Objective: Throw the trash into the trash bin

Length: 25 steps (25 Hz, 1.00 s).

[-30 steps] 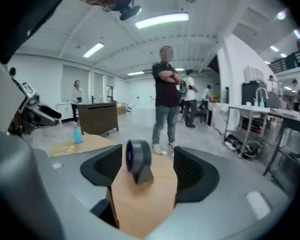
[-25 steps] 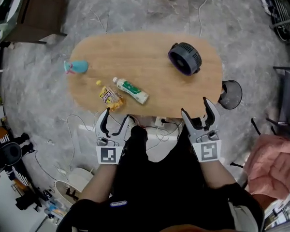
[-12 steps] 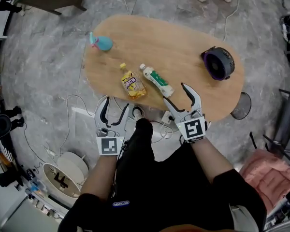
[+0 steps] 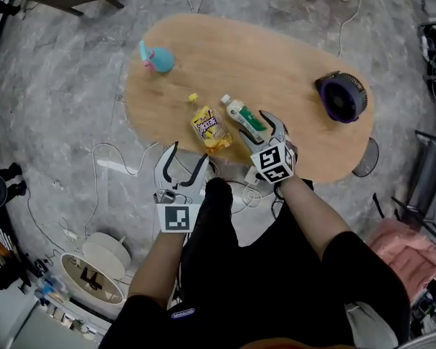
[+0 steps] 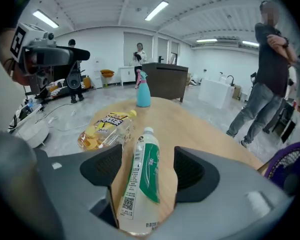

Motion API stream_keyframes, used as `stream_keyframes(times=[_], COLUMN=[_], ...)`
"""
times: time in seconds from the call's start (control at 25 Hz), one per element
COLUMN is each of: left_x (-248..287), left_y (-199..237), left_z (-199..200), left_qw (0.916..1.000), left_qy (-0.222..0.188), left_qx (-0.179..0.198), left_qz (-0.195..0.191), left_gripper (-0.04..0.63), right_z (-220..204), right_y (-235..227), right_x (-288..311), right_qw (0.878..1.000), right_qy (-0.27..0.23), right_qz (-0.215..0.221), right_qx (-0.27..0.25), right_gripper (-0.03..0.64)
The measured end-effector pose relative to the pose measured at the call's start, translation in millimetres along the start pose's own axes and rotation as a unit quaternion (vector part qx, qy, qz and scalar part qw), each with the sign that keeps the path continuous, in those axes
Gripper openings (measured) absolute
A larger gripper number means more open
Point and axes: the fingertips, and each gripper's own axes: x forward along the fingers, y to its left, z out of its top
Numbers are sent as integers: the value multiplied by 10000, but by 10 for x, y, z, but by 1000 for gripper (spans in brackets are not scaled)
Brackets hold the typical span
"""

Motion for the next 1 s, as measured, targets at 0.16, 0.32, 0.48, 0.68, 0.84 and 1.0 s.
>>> stream_keyframes(times=[0.16, 0.32, 0.48, 0.68, 0.84, 1.0], left_x=[-5, 21, 48, 133, 294, 489], left_y=[-5, 11, 2, -48, -134, -273], left_z=[-94, -217, -248, -302, -251, -49], left_qw=[9999, 9997, 9995, 9982, 9972, 9983], left_qy=[12, 50, 39, 120, 106, -62], left_qx=[57, -187, -266, -593, -740, -567], left_qz=[-119, -130, -138, -57, -41, -128], left_gripper=[407, 407, 407, 407, 407, 407], right_z=[-203, -481, -490, -242, 47, 237], right_y=[64, 131, 79, -38, -144, -325], right_x=[254, 447, 497, 298, -74, -573], right_qw=[9989, 9948, 9942, 9965, 9955, 9902], right_qy=[419, 972, 1009, 523, -92, -648], right_qz=[184, 241, 197, 167, 230, 211], right_qx=[49, 199, 306, 638, 918, 1221], right_gripper=[357, 352, 290, 284, 284, 284])
